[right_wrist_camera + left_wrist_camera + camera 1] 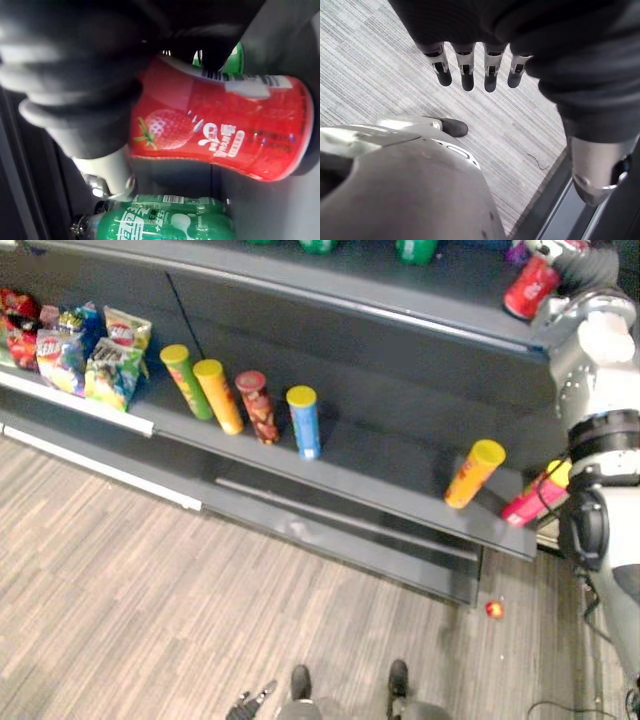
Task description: Put the gum and the chips on the shelf.
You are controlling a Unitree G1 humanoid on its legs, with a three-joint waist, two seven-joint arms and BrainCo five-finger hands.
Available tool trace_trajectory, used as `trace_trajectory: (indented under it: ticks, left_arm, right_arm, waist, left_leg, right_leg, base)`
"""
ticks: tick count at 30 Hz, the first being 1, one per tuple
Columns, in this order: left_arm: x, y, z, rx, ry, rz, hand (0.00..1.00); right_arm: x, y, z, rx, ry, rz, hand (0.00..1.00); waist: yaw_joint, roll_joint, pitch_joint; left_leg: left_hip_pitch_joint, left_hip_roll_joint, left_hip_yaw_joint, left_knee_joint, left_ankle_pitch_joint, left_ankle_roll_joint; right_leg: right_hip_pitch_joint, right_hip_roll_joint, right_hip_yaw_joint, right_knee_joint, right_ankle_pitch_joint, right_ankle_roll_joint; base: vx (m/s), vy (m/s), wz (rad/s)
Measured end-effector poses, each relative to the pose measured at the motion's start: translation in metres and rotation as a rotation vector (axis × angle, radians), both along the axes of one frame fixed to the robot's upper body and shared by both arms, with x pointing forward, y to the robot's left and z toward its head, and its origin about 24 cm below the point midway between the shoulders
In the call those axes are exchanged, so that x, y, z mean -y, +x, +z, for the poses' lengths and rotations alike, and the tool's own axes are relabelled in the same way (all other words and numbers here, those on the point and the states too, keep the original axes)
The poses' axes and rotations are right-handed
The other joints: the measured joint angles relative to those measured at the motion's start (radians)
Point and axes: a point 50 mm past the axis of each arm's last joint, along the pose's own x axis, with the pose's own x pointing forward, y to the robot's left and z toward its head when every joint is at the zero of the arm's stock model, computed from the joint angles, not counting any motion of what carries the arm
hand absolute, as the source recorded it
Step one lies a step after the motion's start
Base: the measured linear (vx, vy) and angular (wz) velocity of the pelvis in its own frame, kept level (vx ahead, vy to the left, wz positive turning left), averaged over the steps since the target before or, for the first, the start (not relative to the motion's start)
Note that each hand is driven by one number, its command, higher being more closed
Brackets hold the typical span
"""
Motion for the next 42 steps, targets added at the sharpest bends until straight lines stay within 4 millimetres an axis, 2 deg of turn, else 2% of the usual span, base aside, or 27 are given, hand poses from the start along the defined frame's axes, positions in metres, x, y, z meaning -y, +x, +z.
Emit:
trace_trajectory:
  ticks: [5, 10, 16, 27, 28, 31, 33, 42]
  left_arm:
    - [0.0, 0.0, 0.0, 0.001, 0.001, 0.0, 0.0]
    - [-0.003, 0.0, 0.001, 0.003, 0.005, 0.007, 0.0]
    - [-0.003, 0.0, 0.001, 0.003, 0.001, 0.004, 0.0]
    - [-0.004, 0.0, 0.001, 0.002, 0.003, 0.004, 0.0]
    - [-0.004, 0.0, 0.001, 0.001, 0.004, 0.004, 0.0]
    - [-0.004, -0.001, 0.001, 0.001, 0.004, 0.004, 0.0]
    - [-0.004, -0.001, 0.001, 0.001, 0.004, 0.004, 0.0]
    - [-0.004, -0.002, 0.001, -0.003, 0.003, 0.005, 0.0]
  right_arm:
    - [-0.001, 0.0, 0.001, 0.003, -0.01, 0.002, 1.0]
    - [-0.003, -0.002, 0.002, 0.021, -0.054, 0.01, 1.0]
    - [-0.01, -0.003, -0.002, 0.027, -0.12, 0.032, 1.0]
    - [-0.009, -0.004, -0.007, 0.041, -0.131, 0.031, 1.0]
    - [-0.009, -0.004, -0.007, 0.041, -0.131, 0.031, 0.0]
    - [-0.009, -0.003, -0.011, 0.022, -0.138, 0.031, 0.0]
    - [-0.008, 0.0, -0.025, -0.021, -0.14, 0.031, 0.0]
    - [-0.01, 0.0, -0.025, -0.024, -0.136, 0.033, 0.0]
  waist:
    - [0.0, -0.003, 0.002]
    - [-0.003, -0.019, 0.012]
    - [-0.004, -0.02, 0.012]
    - [-0.005, -0.024, 0.013]
    - [-0.005, -0.024, 0.013]
    - [-0.006, -0.026, 0.013]
    - [-0.006, -0.027, 0.013]
    - [-0.018, -0.032, 0.012]
  left_leg:
    - [0.001, 0.0, 0.006, 0.0, 0.0, 0.0]
    - [0.005, 0.002, 0.024, 0.0, -0.001, -0.001]
    - [0.017, 0.006, 0.031, 0.0, -0.002, -0.002]
    - [0.017, 0.008, 0.032, -0.001, 0.0, -0.004]
    - [0.018, 0.008, 0.032, -0.001, 0.0, -0.004]
    - [0.018, 0.008, 0.032, -0.001, 0.0, -0.004]
    - [0.018, 0.008, 0.032, -0.001, 0.0, -0.004]
    - [0.018, 0.009, 0.031, -0.001, 0.0, -0.004]
  right_leg:
    - [-0.003, 0.0, 0.008, 0.0, 0.0, 0.0]
    - [-0.005, 0.003, 0.015, 0.0, 0.0, 0.0]
    - [-0.003, 0.009, 0.033, 0.004, 0.001, 0.0]
    - [-0.004, 0.012, 0.037, 0.003, 0.0, 0.001]
    - [-0.004, 0.012, 0.037, 0.003, 0.0, 0.001]
    - [-0.004, 0.012, 0.037, 0.003, 0.0, 0.001]
    - [-0.004, 0.012, 0.037, 0.004, 0.0, 0.0]
    - [-0.003, 0.013, 0.036, 0.005, 0.001, 0.0]
  base:
    - [-0.01, 0.0, -0.03]
    - [0.0, 0.0, -0.05]
    - [0.01, -0.003, -0.07]
    - [0.0, -0.001, -0.01]
    - [0.0, 0.0, 0.0]
    - [0.0, 0.0, 0.0]
    - [0.0, 0.0, 0.0]
    - [0.0, 0.0, 0.0]
